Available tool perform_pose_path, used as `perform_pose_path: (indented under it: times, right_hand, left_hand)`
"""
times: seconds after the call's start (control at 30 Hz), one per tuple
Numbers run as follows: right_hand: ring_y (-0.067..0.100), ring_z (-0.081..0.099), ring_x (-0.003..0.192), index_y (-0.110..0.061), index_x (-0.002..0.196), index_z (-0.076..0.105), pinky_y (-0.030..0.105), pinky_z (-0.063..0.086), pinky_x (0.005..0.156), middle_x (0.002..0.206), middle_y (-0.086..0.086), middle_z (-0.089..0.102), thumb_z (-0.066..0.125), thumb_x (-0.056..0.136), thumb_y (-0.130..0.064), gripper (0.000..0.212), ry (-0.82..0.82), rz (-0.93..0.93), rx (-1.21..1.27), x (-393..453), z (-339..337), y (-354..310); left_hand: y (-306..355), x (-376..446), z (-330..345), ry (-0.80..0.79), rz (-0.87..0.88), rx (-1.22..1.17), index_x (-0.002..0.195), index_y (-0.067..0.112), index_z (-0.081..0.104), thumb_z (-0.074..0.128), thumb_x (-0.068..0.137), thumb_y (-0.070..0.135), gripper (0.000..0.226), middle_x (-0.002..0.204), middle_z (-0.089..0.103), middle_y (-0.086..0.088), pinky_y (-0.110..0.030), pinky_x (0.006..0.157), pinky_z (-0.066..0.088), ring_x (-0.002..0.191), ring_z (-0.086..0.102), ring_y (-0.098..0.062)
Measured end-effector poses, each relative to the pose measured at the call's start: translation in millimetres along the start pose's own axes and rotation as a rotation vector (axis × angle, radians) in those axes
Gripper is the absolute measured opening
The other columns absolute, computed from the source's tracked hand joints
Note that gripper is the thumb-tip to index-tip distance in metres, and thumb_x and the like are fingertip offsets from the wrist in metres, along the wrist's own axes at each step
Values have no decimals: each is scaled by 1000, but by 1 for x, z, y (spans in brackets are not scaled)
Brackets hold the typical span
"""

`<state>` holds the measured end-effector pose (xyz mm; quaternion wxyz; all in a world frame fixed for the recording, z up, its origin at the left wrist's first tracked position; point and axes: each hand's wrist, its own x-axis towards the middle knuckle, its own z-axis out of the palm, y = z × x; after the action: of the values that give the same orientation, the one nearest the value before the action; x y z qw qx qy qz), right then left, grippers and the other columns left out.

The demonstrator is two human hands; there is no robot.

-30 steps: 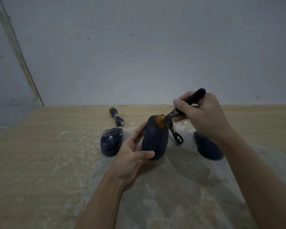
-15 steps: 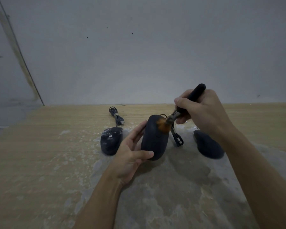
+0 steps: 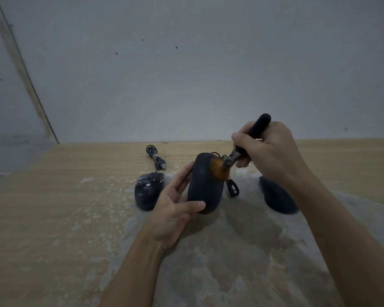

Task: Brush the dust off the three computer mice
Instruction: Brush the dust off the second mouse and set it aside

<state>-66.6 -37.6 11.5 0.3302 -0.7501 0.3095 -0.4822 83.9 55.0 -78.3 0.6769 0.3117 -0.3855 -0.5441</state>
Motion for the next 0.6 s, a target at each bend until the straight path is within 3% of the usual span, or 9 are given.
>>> perform_pose_path:
  times: [0.1,0.27,0.33,0.47,0.6]
  right_hand:
    - [27,69,66,-9,72,65,42,57,67,69,7,67,60,86,-20,18,71,-50,-60,0,3,2]
    - [15,63,47,-3,65,61,27,52,50,61,10,60,58,86,-9,21,-7,-10,3,2,-7,-1]
    - [17,67,55,-6,67,62,29,57,58,62,7,62,59,86,-12,20,6,-54,-36,1,-6,-2]
    - [20,66,56,-1,72,63,36,56,61,67,18,64,59,87,-11,19,-187,-20,63,-5,-1,-8]
    - [25,66,68,-10,73,66,44,56,68,68,12,66,60,86,-17,16,-113,-168,-64,-9,8,-12]
  left_hand:
    - [-1,0,0,-13,-24,13,129,19,51,55,59,-23,82,135,55,0,-32,76,57,106,65,-19]
    - [-2,-1,0,-21,-37,44,129,19,50,56,59,-23,82,136,55,0,-33,78,57,109,64,-20]
    - [-3,-1,-1,-21,-28,46,132,18,48,56,59,-23,84,138,53,-1,-33,79,56,110,63,-20]
    - [-2,-1,-4,6,-13,52,134,18,46,56,59,-22,85,139,52,-2,-33,78,57,108,64,-21]
    - [-3,0,-4,15,-12,44,135,17,44,56,60,-21,85,136,54,-3,-36,84,56,110,63,-22]
